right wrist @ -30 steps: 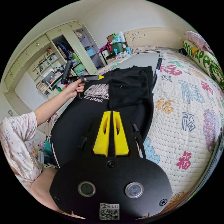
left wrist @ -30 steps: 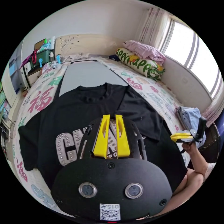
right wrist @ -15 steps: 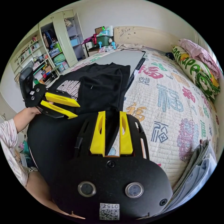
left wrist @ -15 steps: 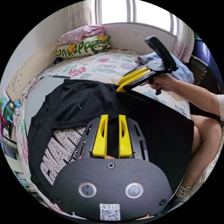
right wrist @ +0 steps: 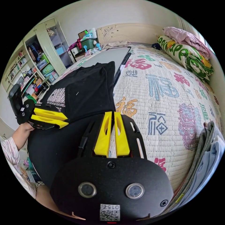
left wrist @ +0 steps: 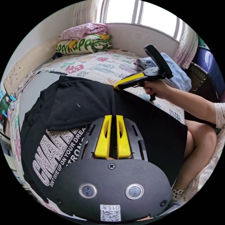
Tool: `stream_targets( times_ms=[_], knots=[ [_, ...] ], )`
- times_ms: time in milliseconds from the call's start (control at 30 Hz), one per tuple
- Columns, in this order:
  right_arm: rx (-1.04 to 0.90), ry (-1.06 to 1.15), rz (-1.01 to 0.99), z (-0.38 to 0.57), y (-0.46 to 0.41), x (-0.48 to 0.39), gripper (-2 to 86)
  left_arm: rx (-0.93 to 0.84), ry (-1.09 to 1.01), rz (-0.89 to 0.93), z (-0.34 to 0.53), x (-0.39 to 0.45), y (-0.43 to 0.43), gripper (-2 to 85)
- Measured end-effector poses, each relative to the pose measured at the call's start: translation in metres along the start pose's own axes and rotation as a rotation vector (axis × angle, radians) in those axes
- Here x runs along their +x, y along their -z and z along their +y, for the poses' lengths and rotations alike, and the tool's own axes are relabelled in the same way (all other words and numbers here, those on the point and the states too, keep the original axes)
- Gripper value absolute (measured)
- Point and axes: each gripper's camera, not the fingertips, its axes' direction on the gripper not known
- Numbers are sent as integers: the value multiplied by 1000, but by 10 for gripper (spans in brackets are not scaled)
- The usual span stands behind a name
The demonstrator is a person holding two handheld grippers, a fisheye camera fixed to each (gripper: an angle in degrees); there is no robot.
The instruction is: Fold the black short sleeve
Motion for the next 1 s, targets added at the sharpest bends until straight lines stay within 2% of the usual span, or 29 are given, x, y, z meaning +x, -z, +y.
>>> stream_targets(
  times_ms=[100, 200, 267, 367, 467, 600, 667, 733, 800, 900, 933, 1000],
  knots=[
    [-6, -9, -5, 25, -27, 45, 50, 139, 111, 62, -2, -35, 78, 40],
    [-6, -30, -53, 66, -46, 98, 73, 347, 308, 97, 31, -91, 166, 43],
    [-7, -62, -73, 101, -59, 136, 74, 471, 588, -25, 78, -141, 234, 53],
    [0, -90, -102, 154, -75, 169, 73, 551, 923, -230, 148, -182, 311, 82],
    [-30, -70, -99, 199, -97, 187, 70, 581, 1143, -319, 197, -208, 364, 133],
    [-70, -12, -57, 207, -130, 200, 68, 541, 1203, -279, 192, -248, 392, 145],
    [-66, 31, -70, 189, -153, 195, 66, 351, 1163, -316, 159, -278, 393, 141],
    [-53, 87, -101, 172, -172, 182, 66, 336, 1148, -356, 140, -287, 409, 104],
    [-48, 164, -119, 156, -194, 161, 66, 321, 1106, -284, 127, -298, 420, 76],
    [-61, 301, -152, 133, -246, 120, 66, 527, 1079, -28, 141, -304, 442, 41],
    [-68, 346, -173, 124, -272, 104, 66, 647, 991, 110, 143, -302, 453, 30],
    [-86, 399, -222, 108, -315, 83, 67, 662, 901, 147, 126, -296, 471, 21]
  ],
)
